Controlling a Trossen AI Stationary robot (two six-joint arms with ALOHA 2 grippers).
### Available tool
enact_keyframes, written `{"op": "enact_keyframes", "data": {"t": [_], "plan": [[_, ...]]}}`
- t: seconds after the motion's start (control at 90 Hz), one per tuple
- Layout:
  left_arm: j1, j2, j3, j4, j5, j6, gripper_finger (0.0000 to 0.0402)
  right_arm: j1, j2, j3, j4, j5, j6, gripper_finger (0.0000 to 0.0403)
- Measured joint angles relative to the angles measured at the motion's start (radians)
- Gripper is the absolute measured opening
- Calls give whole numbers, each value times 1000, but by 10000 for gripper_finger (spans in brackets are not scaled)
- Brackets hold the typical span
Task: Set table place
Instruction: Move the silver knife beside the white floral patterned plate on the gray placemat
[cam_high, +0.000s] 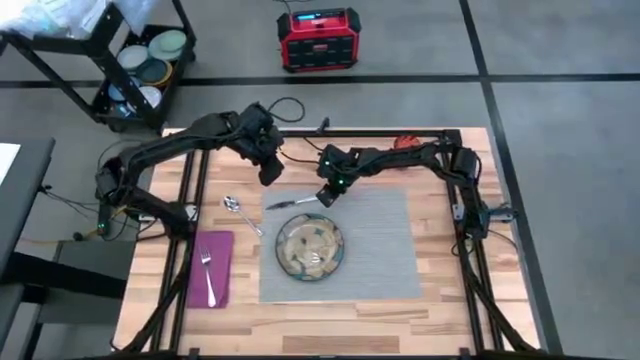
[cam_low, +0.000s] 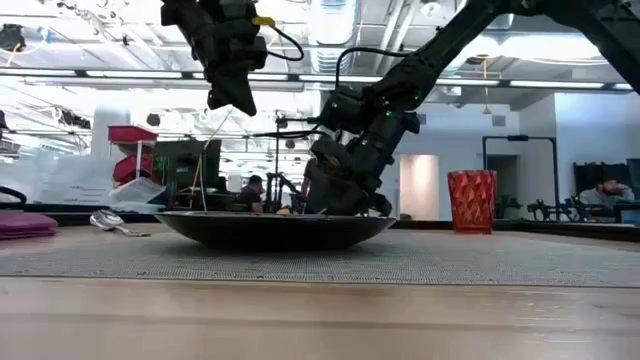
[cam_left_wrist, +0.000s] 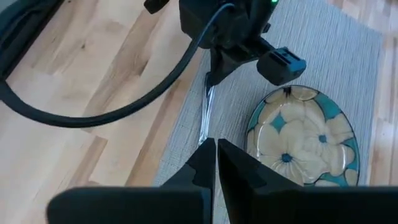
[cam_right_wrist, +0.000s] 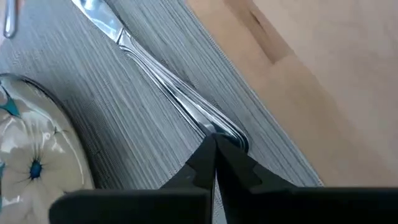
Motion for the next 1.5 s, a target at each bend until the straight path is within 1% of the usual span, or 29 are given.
{"op": "enact_keyframes", "data": {"t": [0.2, 0.433, 0.489, 0.533, 0.622, 0.733, 0.822, 0.911, 1.067, 1.178, 1.278, 1.367, 1.433, 1.5], "plan": [[0, 0, 0, 0, -29, 13, 0, -2, -24, 0, -163, 45, -52, 0], [1, 0, 0, 0, -56, 21, 0, 7, -84, -6, -364, 144, -95, 0], [4, 0, 0, 0, -56, 24, 0, 8, -103, -19, -387, 166, -103, 0], [5, 0, 0, 1, -57, 27, 0, 13, -122, -35, -367, 187, -113, 0], [10, 0, 0, 1, -56, 27, 0, 23, -167, -72, -261, 193, -161, 0], [11, 0, 0, -1, -57, 28, 0, 33, -187, -94, -156, 139, -283, 12], [11, 0, 0, -5, -56, 31, 0, 37, -187, -104, -138, 102, -433, 38], [11, 0, 0, -13, -56, 39, 0, 38, -187, -120, -106, 99, -536, 72], [11, 0, 0, -22, -56, 39, 0, 22, -184, -145, -79, 109, -575, 123], [11, 0, 0, -22, -55, 46, 0, 2, -152, -145, -79, 112, -573, 139], [11, 0, 0, -20, -55, 46, 0, -10, -128, -143, -76, 109, -550, 138], [11, 0, 0, -20, -55, 46, 0, -6, -109, -139, -78, 109, -541, 125], [11, 0, 0, -20, -54, 46, 0, -3, -102, -139, -91, 123, -515, 98], [11, 0, 0, -20, -55, 46, 0, -3, -101, -138, -102, 138, -483, 53]]}}
